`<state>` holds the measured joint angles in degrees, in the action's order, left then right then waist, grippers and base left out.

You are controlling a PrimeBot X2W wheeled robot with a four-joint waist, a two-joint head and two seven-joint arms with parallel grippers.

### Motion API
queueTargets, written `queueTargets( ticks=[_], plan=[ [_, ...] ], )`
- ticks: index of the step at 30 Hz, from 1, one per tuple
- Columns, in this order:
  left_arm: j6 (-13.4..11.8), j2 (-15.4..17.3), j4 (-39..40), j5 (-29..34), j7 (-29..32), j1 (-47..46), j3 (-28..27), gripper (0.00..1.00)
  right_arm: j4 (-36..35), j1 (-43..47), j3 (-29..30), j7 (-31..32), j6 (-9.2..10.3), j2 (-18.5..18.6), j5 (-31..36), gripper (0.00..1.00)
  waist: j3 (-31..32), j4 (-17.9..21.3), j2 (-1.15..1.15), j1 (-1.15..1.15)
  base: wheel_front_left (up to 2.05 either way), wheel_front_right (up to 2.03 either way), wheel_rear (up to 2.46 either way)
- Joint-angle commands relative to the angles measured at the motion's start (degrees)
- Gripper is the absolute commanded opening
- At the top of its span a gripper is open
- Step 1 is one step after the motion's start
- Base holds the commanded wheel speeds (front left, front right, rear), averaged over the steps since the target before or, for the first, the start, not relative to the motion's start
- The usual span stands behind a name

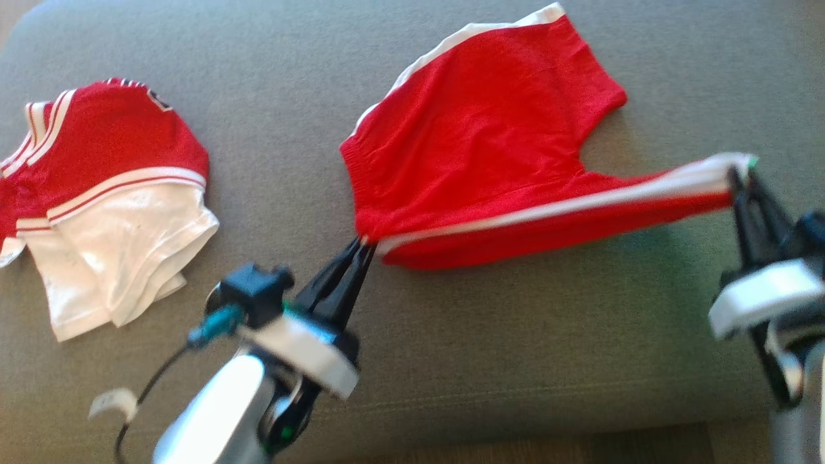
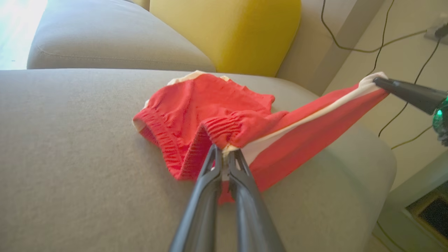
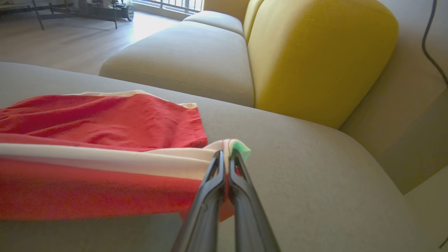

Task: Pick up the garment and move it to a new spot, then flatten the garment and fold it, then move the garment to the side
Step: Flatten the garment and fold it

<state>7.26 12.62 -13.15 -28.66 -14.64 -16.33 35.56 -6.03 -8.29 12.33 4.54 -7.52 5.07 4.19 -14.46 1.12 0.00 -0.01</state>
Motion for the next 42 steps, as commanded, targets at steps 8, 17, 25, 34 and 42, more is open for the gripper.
queueTargets(
  ticks=[8, 17, 25, 34, 42],
  plan=[
    [0.2, -2.7, -5.2, -12.7, 2.5, -14.0, 1.6, 0.0, 6.1, -15.6, -2.4, 2.5, 0.03, 2.4, 5.0, 0.0, -4.7, -3.7, 0.0, 0.01, 0.0, 0.0, 0.0],
    [0.2, -5.6, -14.5, -19.2, 1.9, -26.5, 2.5, 0.0, 21.9, -34.3, -4.9, 1.0, 0.03, 7.7, 8.6, 0.0, -11.3, -7.5, 0.0, 0.01, 0.0, 0.0, 0.0],
    [0.2, -6.6, -21.2, -20.0, 1.2, -34.6, 3.9, 0.0, 34.1, -46.6, -7.9, -0.9, 0.03, 8.8, 9.9, 0.0, -16.1, -9.0, 0.0, 0.01, 0.0, 0.0, 0.0],
    [0.2, -7.0, -27.5, -19.6, 0.3, -40.3, 5.9, 0.0, 47.9, -55.6, -7.1, -4.8, 0.03, 8.1, 14.2, 0.03, -18.7, -9.5, 0.0, 0.01, 0.0, 0.0, 0.0],
    [-0.5, -6.8, -29.5, -13.8, -0.3, -40.1, 4.2, 1.0, 55.0, -57.2, -5.0, -14.5, 0.03, 6.0, 15.7, 1.0, -16.2, -8.5, 0.0, 0.01, 0.0, 0.0, 0.0]
  ],
)
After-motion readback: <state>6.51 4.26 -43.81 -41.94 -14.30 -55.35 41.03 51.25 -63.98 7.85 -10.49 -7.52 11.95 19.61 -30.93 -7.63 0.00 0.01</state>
